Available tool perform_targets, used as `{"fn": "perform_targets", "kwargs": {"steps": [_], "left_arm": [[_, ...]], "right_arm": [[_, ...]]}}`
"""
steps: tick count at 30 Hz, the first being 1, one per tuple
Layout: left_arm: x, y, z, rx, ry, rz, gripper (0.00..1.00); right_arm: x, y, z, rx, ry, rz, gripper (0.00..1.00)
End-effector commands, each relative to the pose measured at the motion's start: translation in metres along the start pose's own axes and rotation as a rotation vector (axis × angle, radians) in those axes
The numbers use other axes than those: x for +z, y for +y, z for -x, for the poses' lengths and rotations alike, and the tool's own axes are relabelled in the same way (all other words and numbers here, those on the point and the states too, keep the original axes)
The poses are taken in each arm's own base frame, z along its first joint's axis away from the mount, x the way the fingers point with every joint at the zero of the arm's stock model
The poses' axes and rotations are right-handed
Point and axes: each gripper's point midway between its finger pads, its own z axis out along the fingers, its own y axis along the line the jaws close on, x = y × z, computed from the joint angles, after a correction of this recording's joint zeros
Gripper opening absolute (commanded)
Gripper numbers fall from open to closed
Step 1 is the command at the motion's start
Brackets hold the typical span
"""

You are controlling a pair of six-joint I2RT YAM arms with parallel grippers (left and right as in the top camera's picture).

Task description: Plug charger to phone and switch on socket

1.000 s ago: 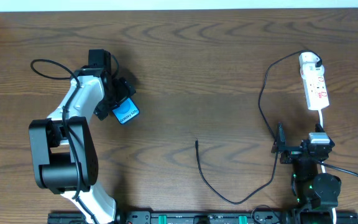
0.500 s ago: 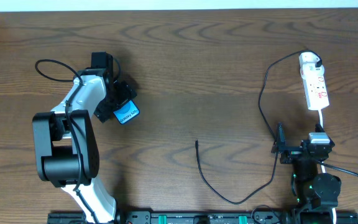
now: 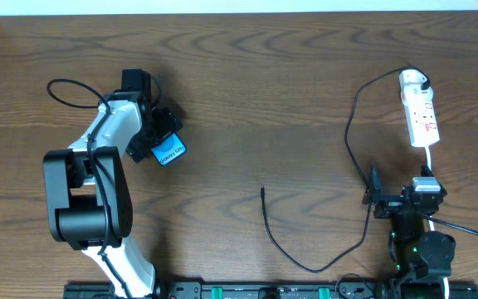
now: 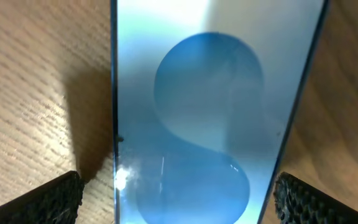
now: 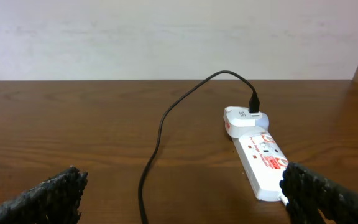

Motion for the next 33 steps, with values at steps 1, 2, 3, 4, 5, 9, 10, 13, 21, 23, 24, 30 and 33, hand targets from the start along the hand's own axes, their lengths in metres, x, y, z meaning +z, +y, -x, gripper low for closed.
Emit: {"fn": "perform_targets", "kwargs": {"steps": [1, 2, 3, 4, 5, 9, 10, 13, 21, 23, 24, 30, 33], "left_arm": [[0.005, 0.003, 0.003, 0.022, -0.009, 0.014, 0.98], [0.005, 0.003, 0.003, 0.022, -0.012, 0.013, 0.98], [0.005, 0.003, 0.004, 0.022, -0.013, 0.011, 0.98], [0.005, 0.002, 0.004, 0.022, -0.015, 0.01, 0.98], [0.005, 0.002, 0.005, 0.022, -0.017, 0.008, 0.98], [0.005, 0.002, 0.004, 0.022, -0.016, 0.009, 0.98], [0.005, 0.002, 0.004, 0.022, -0.016, 0.009, 0.98], [0.009, 0.002, 0.004, 0.026, -0.012, 0.012, 0.98], [0.016, 0.003, 0.003, 0.025, -0.002, 0.019, 0.98], [0.016, 0.003, 0.003, 0.025, -0.002, 0.019, 0.98], [0.016, 0.003, 0.003, 0.025, -0.002, 0.019, 0.98], [0.016, 0.004, 0.003, 0.037, -0.001, 0.02, 0.98], [0.016, 0.004, 0.002, 0.036, 0.002, 0.022, 0.98]], "right_arm": [[0.0, 0.0, 0.0, -0.015, -0.001, -0.001, 0.99], [0.0, 0.0, 0.0, -0.015, -0.001, -0.001, 0.99], [0.0, 0.0, 0.0, -0.015, -0.001, -0.001, 0.99], [0.0, 0.0, 0.0, -0.015, -0.001, -0.001, 0.99], [0.0, 0.0, 0.0, -0.015, -0.001, -0.001, 0.99], [0.0, 0.0, 0.0, -0.015, -0.001, -0.001, 0.99], [0.0, 0.0, 0.0, -0.015, -0.001, -0.001, 0.99], [0.0, 0.0, 0.0, -0.015, -0.001, -0.001, 0.99], [0.0, 0.0, 0.0, -0.015, -0.001, -0.001, 0.99], [0.0, 0.0, 0.0, -0.015, -0.001, -0.001, 0.99], [0.0, 0.0, 0.0, -0.015, -0.001, -0.001, 0.99], [0.0, 0.0, 0.0, -0.015, -0.001, -0.001, 0.99], [0.0, 0.0, 0.0, -0.015, -0.001, -0.001, 0.99]]}}
